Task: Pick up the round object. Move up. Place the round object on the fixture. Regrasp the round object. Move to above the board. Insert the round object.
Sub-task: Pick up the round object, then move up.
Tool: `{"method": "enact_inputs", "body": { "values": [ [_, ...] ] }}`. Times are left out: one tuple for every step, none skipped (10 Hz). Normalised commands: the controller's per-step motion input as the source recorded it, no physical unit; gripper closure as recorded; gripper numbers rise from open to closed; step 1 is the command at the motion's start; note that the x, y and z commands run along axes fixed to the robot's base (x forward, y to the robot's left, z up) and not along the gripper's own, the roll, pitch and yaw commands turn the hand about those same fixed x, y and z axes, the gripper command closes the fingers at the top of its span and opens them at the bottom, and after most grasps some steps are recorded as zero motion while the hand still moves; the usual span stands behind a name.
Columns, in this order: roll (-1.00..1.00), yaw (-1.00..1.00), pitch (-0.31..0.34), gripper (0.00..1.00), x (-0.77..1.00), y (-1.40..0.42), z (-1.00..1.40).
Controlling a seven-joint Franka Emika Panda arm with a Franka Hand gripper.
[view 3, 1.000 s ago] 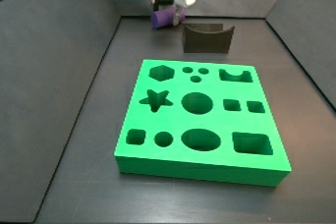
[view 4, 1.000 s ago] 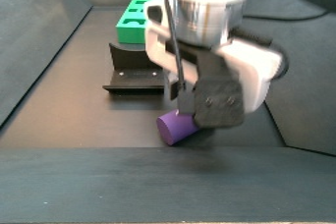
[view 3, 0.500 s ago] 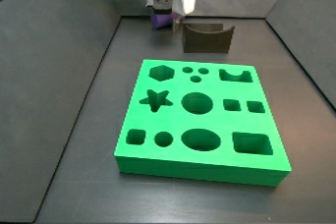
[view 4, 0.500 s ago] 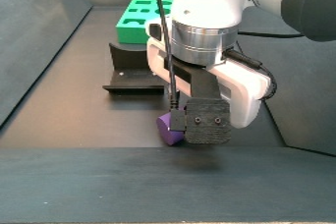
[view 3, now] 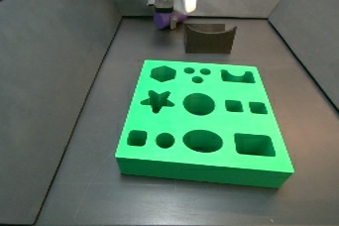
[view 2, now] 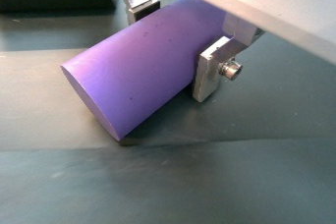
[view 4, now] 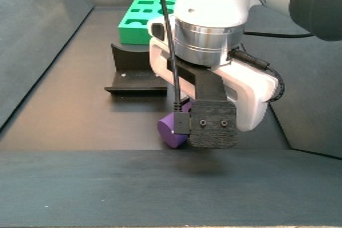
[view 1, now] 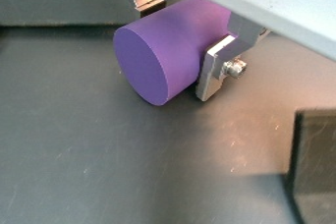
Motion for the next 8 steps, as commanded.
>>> {"method": "enact_inputs", "body": {
  "values": [
    [0.00, 0.00, 0.000, 1.00, 0.00, 0.00, 0.00],
    [0.00, 0.00, 0.000, 1.00, 0.00, 0.00, 0.00],
    [0.00, 0.00, 0.000, 1.00, 0.00, 0.00, 0.00],
    [0.00, 0.00, 0.000, 1.00, 0.00, 0.00, 0.00],
    [0.00, 0.00, 0.000, 1.00, 0.00, 0.00, 0.00],
    [0.00, 0.00, 0.000, 1.00, 0.00, 0.00, 0.00],
    [0.00, 0.00, 0.000, 1.00, 0.00, 0.00, 0.00],
    [0.00, 0.00, 0.000, 1.00, 0.00, 0.00, 0.83]
  ]
}}
